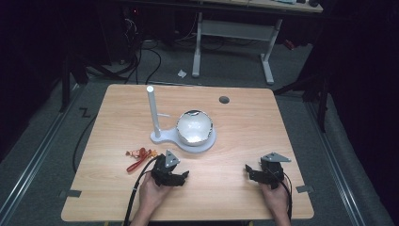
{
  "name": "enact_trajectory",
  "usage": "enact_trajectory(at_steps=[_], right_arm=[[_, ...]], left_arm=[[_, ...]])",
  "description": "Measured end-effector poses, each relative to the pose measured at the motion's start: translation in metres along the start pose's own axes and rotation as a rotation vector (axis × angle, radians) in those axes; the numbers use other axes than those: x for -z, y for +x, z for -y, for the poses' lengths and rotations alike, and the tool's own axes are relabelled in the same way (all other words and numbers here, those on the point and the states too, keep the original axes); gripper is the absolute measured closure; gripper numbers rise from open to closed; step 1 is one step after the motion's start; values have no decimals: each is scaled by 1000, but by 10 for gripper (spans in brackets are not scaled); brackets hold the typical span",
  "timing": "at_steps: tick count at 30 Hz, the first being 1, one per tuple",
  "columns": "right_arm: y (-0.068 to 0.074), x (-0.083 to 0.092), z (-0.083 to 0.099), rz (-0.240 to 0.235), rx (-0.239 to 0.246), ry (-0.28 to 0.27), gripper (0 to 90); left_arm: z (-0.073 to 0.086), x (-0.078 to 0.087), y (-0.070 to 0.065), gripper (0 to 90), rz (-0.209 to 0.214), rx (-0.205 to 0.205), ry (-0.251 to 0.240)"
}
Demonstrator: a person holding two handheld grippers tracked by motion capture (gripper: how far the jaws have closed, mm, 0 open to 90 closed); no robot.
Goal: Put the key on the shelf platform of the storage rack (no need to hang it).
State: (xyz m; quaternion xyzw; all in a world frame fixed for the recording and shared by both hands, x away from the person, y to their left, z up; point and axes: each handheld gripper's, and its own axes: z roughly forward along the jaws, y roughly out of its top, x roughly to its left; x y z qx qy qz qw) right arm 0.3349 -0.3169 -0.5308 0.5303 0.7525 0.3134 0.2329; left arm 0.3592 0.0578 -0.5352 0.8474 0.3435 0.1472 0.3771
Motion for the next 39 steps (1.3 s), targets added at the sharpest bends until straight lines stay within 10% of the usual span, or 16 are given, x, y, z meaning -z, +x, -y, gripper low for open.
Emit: enact_trajectory(at_steps=[39], right_arm=[[0,0,0,-1,-2,0,268]], left_arm=[[8,37,5,268,-1,60,-42]])
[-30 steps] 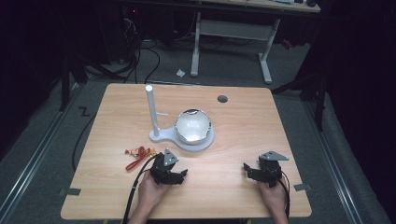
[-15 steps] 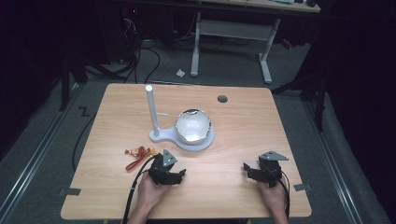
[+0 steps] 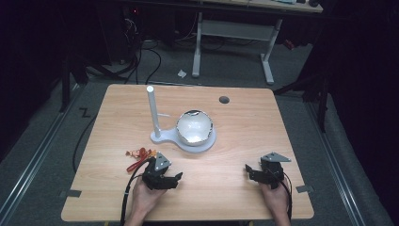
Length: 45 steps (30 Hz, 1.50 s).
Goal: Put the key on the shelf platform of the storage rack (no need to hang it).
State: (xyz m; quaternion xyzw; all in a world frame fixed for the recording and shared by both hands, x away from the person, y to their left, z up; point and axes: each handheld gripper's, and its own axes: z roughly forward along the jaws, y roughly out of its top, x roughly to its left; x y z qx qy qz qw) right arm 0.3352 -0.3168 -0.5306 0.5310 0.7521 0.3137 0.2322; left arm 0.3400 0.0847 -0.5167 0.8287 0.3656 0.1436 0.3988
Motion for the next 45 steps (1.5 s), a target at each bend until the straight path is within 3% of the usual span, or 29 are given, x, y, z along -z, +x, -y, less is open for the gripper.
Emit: enact_trajectory(at_steps=[11,16,20,24,27,34,39,45], right_arm=[[0,0,0,0,0,0,268],[0,0,0,0,0,0,268],[0,0,0,0,0,0,268],[0,0,0,0,0,0,268],[0,0,0,0,0,0,268],[0,0,0,0,0,0,268],[0,0,0,0,0,0,268],[0,0,0,0,0,0,268]], left_arm=[[3,19,8,272,-20,25,-8],[3,35,17,268,-46,41,-26],[10,48,32,269,-85,91,-26],[14,56,41,269,-121,87,-23],[14,59,46,269,-141,86,-19],[17,58,75,257,-196,113,14],[19,53,90,255,-211,136,25],[18,47,100,242,-212,119,40]])
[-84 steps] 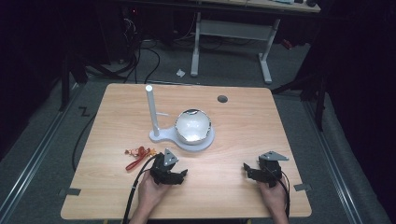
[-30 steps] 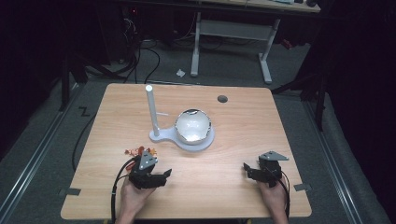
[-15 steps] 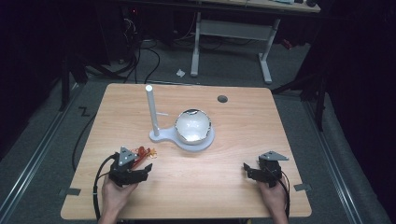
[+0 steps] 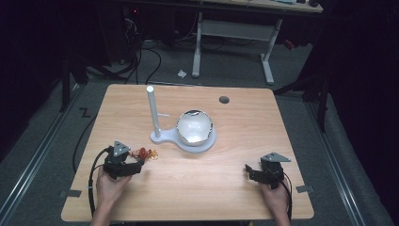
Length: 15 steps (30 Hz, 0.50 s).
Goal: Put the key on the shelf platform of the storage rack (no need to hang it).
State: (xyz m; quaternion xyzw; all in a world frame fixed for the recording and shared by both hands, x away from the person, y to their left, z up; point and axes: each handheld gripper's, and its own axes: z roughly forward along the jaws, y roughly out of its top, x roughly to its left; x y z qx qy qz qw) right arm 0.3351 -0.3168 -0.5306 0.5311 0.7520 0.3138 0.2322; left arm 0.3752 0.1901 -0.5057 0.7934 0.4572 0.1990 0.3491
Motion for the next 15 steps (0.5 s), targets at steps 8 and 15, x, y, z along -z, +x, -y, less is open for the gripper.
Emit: enact_trajectory(at_steps=[8,15], right_arm=[[0,0,0,0,0,0,268],[0,0,0,1,-1,0,268]], left_arm=[[0,-17,8,235,14,-17,24],[1,-27,10,238,9,-27,25]])
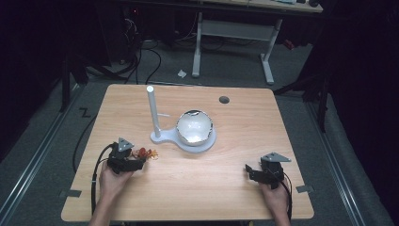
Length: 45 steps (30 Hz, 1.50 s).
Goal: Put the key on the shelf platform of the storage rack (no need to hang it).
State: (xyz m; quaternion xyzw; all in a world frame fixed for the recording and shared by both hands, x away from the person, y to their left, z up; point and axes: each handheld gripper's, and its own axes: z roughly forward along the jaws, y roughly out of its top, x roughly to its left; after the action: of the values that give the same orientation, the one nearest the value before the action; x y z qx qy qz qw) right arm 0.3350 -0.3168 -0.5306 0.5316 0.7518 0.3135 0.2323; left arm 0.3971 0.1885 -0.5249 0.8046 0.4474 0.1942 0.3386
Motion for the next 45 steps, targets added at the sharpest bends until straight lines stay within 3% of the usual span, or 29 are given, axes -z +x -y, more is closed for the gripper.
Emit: enact_trajectory(at_steps=[4,9,33,42,45], right_arm=[[0,0,0,0,-1,0,267],[0,0,0,0,0,0,268],[0,0,0,1,-1,0,268],[0,0,0,1,-1,0,268],[0,0,0,1,-1,0,268]], left_arm=[[2,-5,3,267,7,-5,4],[1,-4,3,297,-13,4,9],[-1,-1,-4,323,-31,15,48],[-1,1,-7,327,-17,11,43],[-1,6,-9,328,-16,3,20]])
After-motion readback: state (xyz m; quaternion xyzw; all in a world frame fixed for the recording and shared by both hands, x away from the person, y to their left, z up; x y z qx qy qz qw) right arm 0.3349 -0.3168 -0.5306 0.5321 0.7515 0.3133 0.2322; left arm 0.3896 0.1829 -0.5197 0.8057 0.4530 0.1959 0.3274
